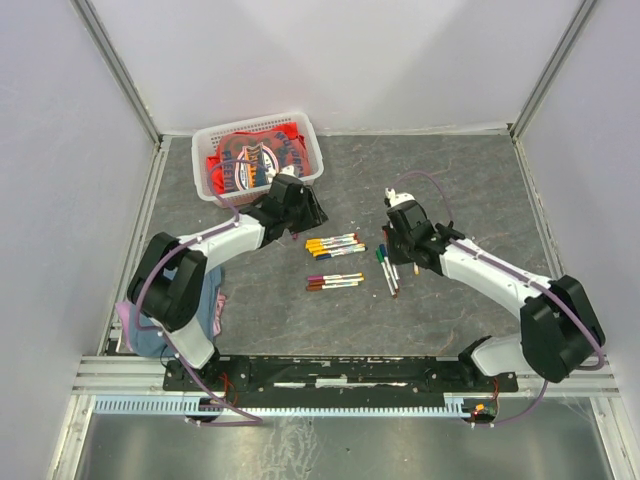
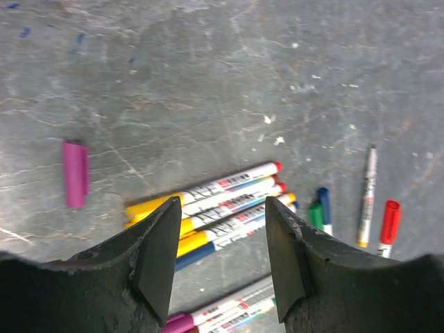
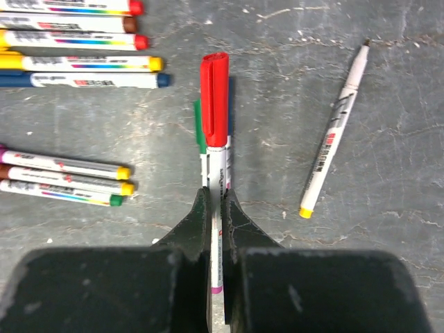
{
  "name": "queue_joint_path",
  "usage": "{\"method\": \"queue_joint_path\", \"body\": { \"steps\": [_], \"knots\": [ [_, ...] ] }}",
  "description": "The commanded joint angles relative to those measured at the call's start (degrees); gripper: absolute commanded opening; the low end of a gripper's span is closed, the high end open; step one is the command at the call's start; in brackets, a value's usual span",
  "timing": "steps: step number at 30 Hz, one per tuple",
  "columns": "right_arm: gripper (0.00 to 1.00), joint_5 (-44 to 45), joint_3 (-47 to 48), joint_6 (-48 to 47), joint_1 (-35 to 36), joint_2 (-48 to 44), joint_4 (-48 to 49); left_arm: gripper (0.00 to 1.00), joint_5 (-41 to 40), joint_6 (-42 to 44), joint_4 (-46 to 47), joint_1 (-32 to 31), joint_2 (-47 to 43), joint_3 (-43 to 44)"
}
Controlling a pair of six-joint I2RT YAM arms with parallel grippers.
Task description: Open the pen caps
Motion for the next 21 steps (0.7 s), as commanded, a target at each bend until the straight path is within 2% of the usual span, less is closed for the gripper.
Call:
{"method": "queue_joint_path", "body": {
  "steps": [1,9,21],
  "knots": [
    [0.01,-3.0,0.5,-0.7,1.6,-2.8,2.2,0.58,9.1,-6.0,7.0,-0.3,-2.7,-1.1],
    [0.01,-7.4,0.4,1.1,4.6,-3.9,6.2,0.58,17.5,-11.7,14.0,-0.7,-1.9,-3.8],
    [0.01,-9.0,2.7,3.0,7.8,-0.5,9.2,0.59,21.8,-15.8,20.0,-2.9,-0.3,-5.8]
  ]
}}
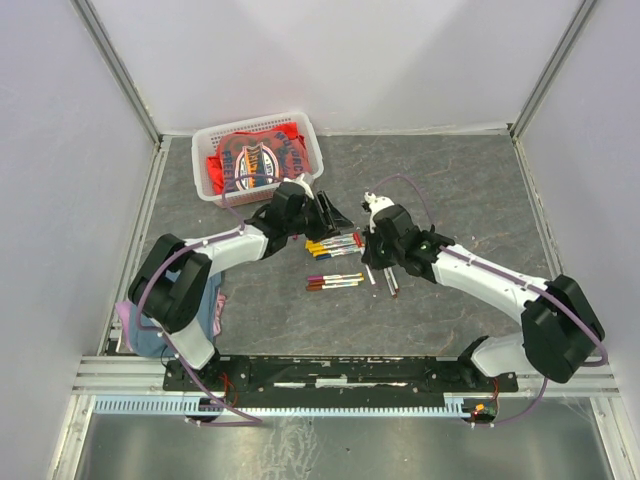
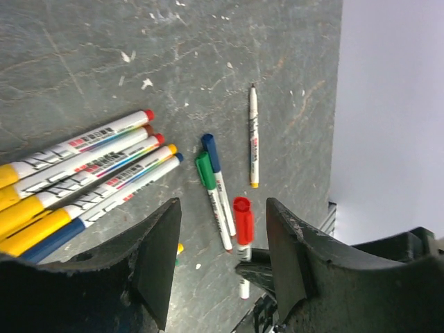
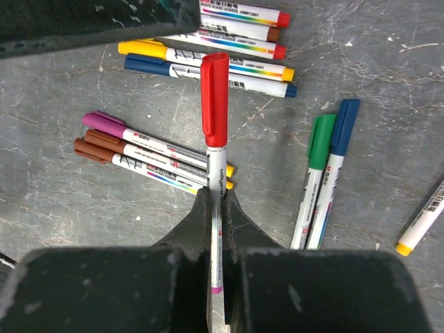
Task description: Open the pen caps
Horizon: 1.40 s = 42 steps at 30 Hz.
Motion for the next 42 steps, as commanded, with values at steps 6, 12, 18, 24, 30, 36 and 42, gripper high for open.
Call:
{"method": "queue_joint_path", "body": {
  "steps": [6,12,18,24,30,36,42],
  "knots": [
    [0.01,0.2,3.8,1.3,2.3,2.2,3.5,0.59,3.1,-3.4,5.5,-1.5,0.6,-0.5],
    [0.01,0.9,4.7,1.2,2.8,2.6,3.5,0.59,3.5,-3.3,5.5,-2.2,1.5,-0.6],
    [0.01,1.3,5.4,1.2,3.1,3.7,3.9,0.55,3.7,-3.3,5.6,-2.7,1.6,-0.6],
    [0.01,2.4,5.6,1.5,3.2,3.9,4.3,0.39,4.5,-3.5,7.0,-2.7,1.7,-1.1],
    [0.01,3.3,5.7,1.8,3.2,3.6,4.2,0.17,5.7,-4.3,9.0,-2.8,2.2,-1.8],
    [0.03,3.3,4.9,2.6,3.2,3.2,5.0,0.03,6.9,-4.4,11.8,-2.8,1.7,-2.8],
    [0.33,3.3,2.5,3.3,3.2,1.8,7.2,0.03,10.2,-6.0,18.9,-2.8,1.8,-4.5]
  ]
}}
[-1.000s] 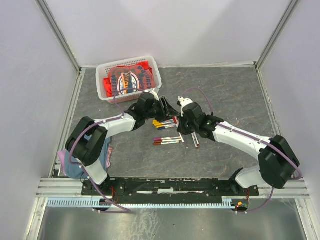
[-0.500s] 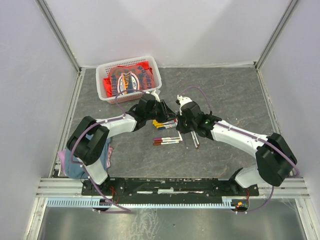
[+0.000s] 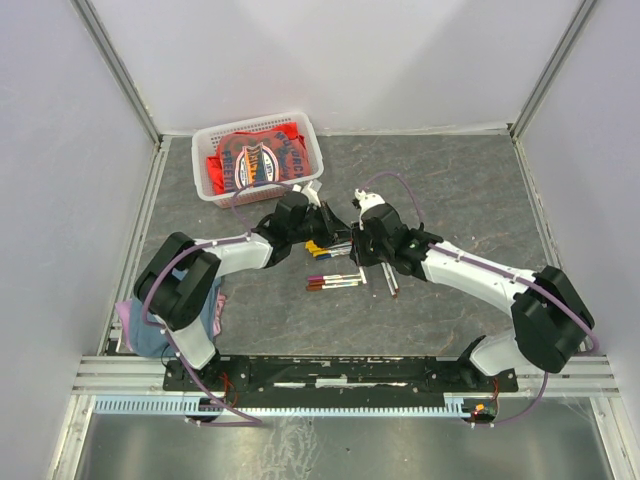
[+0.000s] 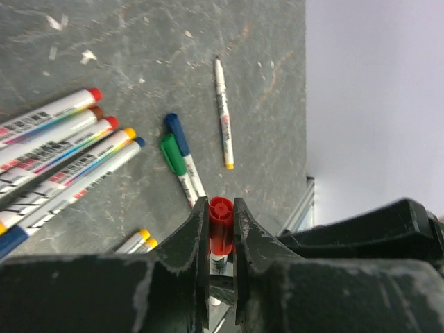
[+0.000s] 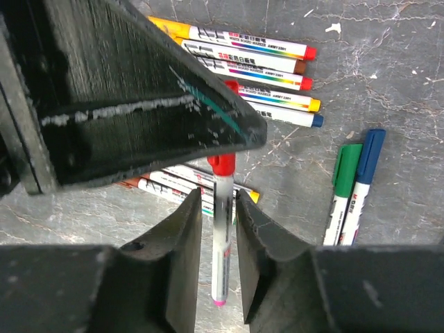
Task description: Open the pen caps
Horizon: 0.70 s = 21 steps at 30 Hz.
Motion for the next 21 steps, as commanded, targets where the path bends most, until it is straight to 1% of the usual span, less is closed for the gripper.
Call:
{"method": "queue_joint_path", "body": {
  "steps": [1,3,6,10,16,18,19,20,21],
  "knots": [
    [0.35,0.6,-0.6,0.9,0.1,-2.4,4.7,0.03,6.6,-3.9,10.5,-0.4,0.2,-1.1],
    [0.37,0.3,-0.9,1.0,0.1,-2.6,5.0,0.03,8.2,-5.2,14.2,-0.4,0.5,-1.5],
    [0.37,0.3,-1.1,1.0,0.0,-2.7,5.1,0.03,9.4,-5.8,17.1,-0.4,0.5,-1.6],
    [0.31,0.8,-1.1,0.9,-0.3,-2.9,4.3,0.03,8.7,-5.0,16.1,0.1,-0.8,-1.8],
    [0.25,1.6,-1.7,0.3,-0.3,-3.7,2.8,0.03,6.3,-3.7,12.2,2.0,-1.7,-2.2],
    [0.2,1.7,-1.8,0.0,-0.4,-3.7,2.3,0.03,4.5,-3.0,10.0,2.4,-1.9,-2.1],
    [0.13,1.7,-1.8,-0.1,-0.4,-3.4,2.0,0.03,3.4,-2.7,9.1,2.7,-1.9,-1.9],
    [0.03,1.6,-1.6,-0.5,-0.5,-3.1,1.7,0.03,1.9,-2.4,8.1,2.9,-1.9,-1.7],
    [0.01,1.6,-1.6,-0.9,-0.5,-2.6,1.4,0.03,0.8,-2.3,7.2,3.3,-1.8,-1.3]
  ]
}}
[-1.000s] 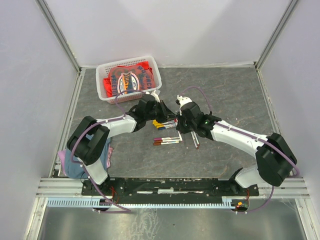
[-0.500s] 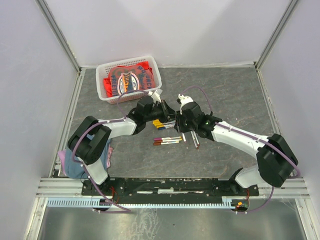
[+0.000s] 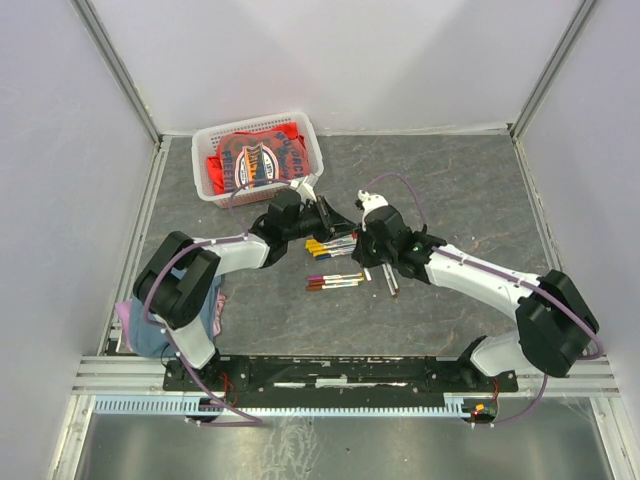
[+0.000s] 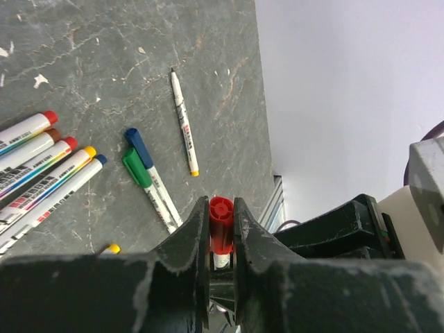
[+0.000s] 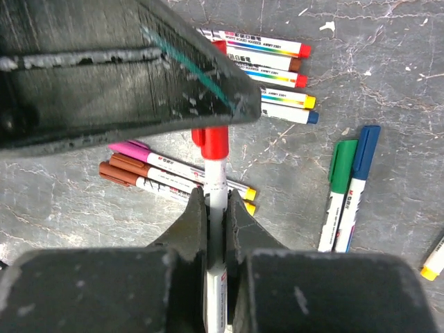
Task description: Open the pen caps
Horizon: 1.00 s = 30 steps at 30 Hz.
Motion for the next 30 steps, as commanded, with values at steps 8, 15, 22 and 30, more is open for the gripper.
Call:
{"method": "queue_joint_path", "body": {
  "steps": [8,15,22,30],
  "knots": [
    [0.01,7.0,2.1,-4.1,0.4,3.5,-5.4,0.03,-14.0,-0.1,-10.8,4.5,1.7,8.0],
    [0.01,13.3,2.1,-3.2,0.1,2.6,-8.0,0.03,-21.5,7.4,-22.0,4.5,3.2,13.3],
    [0.02,13.8,2.0,-2.3,-5.2,1.7,-8.7,0.03,-35.5,18.7,-32.6,4.5,-1.1,6.8],
    [0.08,13.3,2.2,-2.6,-10.1,3.9,-8.5,0.03,-41.7,22.4,-38.9,4.6,-3.0,6.6]
  ]
}}
